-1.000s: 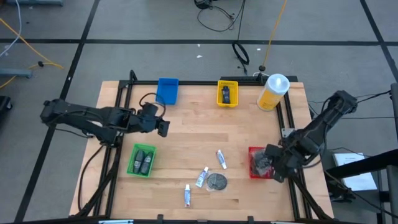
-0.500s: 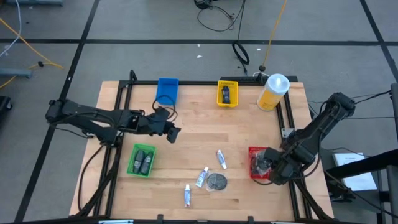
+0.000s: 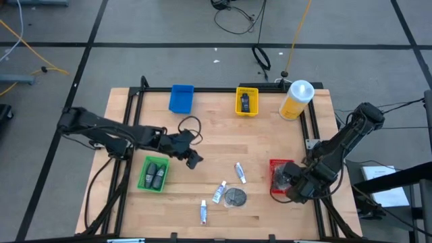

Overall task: Pick & Place Travel size toiletries
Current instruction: Put the hairbrush into the red basket

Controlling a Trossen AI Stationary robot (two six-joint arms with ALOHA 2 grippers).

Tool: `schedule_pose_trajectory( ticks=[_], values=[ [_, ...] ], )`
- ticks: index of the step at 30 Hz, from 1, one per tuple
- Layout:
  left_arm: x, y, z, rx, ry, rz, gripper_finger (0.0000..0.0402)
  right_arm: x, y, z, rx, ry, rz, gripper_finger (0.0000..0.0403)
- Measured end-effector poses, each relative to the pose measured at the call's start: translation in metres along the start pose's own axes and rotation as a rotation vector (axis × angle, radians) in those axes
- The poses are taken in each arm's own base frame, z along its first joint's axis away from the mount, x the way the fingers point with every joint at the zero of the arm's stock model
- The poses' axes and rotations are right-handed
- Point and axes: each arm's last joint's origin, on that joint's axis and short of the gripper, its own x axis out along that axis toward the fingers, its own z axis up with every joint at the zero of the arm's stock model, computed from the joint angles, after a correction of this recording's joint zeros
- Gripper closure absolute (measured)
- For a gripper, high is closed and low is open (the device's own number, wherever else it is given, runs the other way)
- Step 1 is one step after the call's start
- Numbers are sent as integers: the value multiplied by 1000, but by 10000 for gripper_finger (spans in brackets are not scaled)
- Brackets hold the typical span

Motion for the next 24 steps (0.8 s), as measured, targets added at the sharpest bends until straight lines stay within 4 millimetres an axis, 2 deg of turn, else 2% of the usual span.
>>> schedule_pose_trajectory(
  ticks=[6,12,16,21,24],
  values=[
    [17,-15,-17,-97,22,-66,183,0,-1,3,-52,-102,-26,325],
    [33,-23,-37,-186,74,-61,183,-2,-5,5,-101,-150,-48,277],
    [37,-27,-46,-222,76,-43,183,-6,-8,7,-130,-155,-36,265],
    [37,-51,-44,-200,88,-54,183,-14,-15,7,-124,-165,9,264],
    [39,-63,-40,-172,99,-3,183,-20,-20,7,-116,-175,45,267]
  ],
)
